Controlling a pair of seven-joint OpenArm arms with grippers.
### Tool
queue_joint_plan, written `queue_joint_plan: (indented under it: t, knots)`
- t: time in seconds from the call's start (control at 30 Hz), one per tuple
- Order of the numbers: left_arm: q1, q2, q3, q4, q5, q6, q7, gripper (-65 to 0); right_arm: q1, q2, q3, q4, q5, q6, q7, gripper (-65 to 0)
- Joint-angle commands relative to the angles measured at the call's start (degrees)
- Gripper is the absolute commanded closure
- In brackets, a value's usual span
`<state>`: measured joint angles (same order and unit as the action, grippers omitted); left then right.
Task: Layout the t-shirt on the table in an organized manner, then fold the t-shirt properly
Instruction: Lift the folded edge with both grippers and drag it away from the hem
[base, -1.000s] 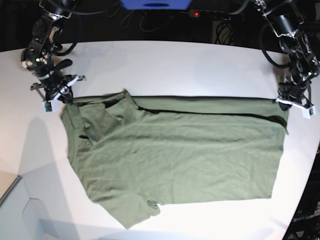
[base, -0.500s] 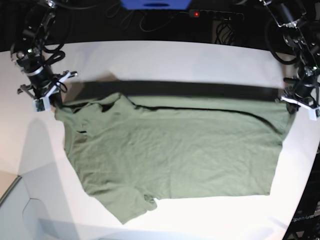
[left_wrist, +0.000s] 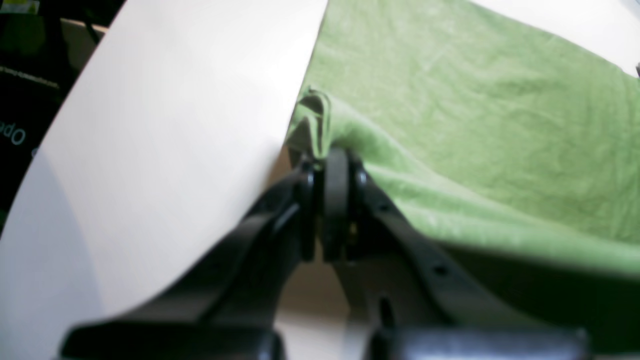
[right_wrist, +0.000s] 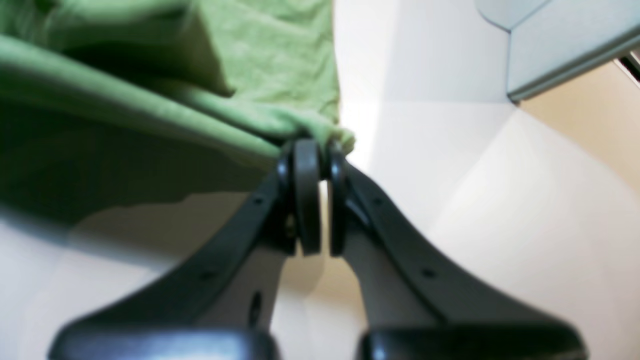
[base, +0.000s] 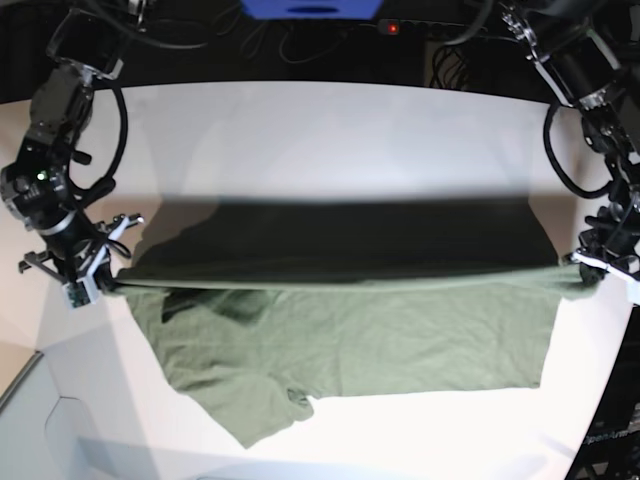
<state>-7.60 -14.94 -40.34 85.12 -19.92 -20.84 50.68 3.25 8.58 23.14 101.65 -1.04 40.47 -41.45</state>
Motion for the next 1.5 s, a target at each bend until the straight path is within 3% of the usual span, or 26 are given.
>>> queue_joint_plan:
  t: [0.0,0.37,0.57,0.83,1.47]
  knots:
    - [-0.8,-1.6,-0.3,0.9,-0.3,0.1,-1.3,-0.1,0.5,0.7,0.3,1.0,0.3,-0.5,0.5,0.0]
    - [4.7,-1.5,-5.2,1.2,-0.8,0.0,-1.3,-0.1,-9.8,0.2,2.8,1.3,0.5,-0.5,0.4,0.0]
    - [10.2,-1.4,-5.2,0.9,-0.8,0.0,-1.3,-0.1,-17.4,-2.8,6.9,1.3,0.6,-0.5,0.9,0.0]
    - [15.4,-1.4,-5.2,1.3,-0.9,0.0,-1.0,-0.1,-25.3,-6.0,8.2,1.3,0.6,-0.5,6.2,0.0]
    - [24.7,-1.4,-4.7,1.2,-0.5,0.0,-1.0,-0.1,-29.0,-6.0,7.9,2.7,0.6,-0.5,6.2,0.0]
